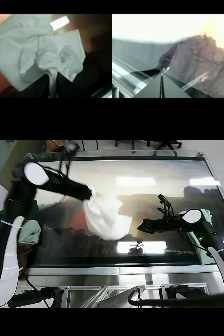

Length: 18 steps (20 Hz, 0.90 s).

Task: Fold the shirts.

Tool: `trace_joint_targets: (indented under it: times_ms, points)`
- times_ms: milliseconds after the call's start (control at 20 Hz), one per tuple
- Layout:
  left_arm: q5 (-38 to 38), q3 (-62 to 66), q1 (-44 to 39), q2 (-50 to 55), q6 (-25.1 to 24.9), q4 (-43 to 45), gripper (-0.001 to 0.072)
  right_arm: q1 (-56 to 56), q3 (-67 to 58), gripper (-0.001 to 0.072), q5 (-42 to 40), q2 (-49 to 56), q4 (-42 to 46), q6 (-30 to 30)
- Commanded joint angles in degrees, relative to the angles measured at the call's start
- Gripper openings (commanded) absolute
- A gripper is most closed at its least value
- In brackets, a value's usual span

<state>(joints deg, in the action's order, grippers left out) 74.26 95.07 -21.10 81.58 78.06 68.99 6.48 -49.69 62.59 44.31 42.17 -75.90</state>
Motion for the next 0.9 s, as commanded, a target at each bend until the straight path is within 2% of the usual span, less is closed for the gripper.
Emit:
trace_joint_targets:
  times_ms: [0, 50, 150, 350, 450, 650, 850]
  points:
    - [4.3, -10.1, -6.6, -1.1, 2.8, -1.6, 0.0621, 0.0, 0.0, 0.0019, 0.0, 0.0, 0.0, 0.0]
    - [4.2, -11.3, -7.6, -1.1, 4.5, -1.6, 0.0702, 0.0, 0.0, 0.0019, 0.0, 0.0, 0.0, 0.0]
    - [6.3, -10.7, -8.3, -1.1, 4.6, -1.5, 0.0702, 0.0, 0.0, 0.0019, 0.0, 0.0, 0.0, 0.0]
    - [17.9, -2.8, -5.7, -1.4, 6.2, -1.5, 0.0701, 0.0, 0.0, 0.0019, 0.0, 0.0, 0.0, 0.0]
    - [18.9, -3.0, -2.5, -4.4, 6.9, -1.4, 0.0701, 0.0, 0.0, 0.0019, 0.0, 0.0, 0.0, 0.0]
    - [9.7, -16.6, 7.4, -14.2, 6.9, -1.0, 0.0701, 0.0, 0.0, 0.0019, -1.1, 0.0, 0.0, 0.0]
    - [-4.1, -36.8, 20.1, -20.0, 5.2, -2.2, 0.0701, 0.1, 0.0, 0.0020, -1.3, 0.9, -0.2, 0.0]
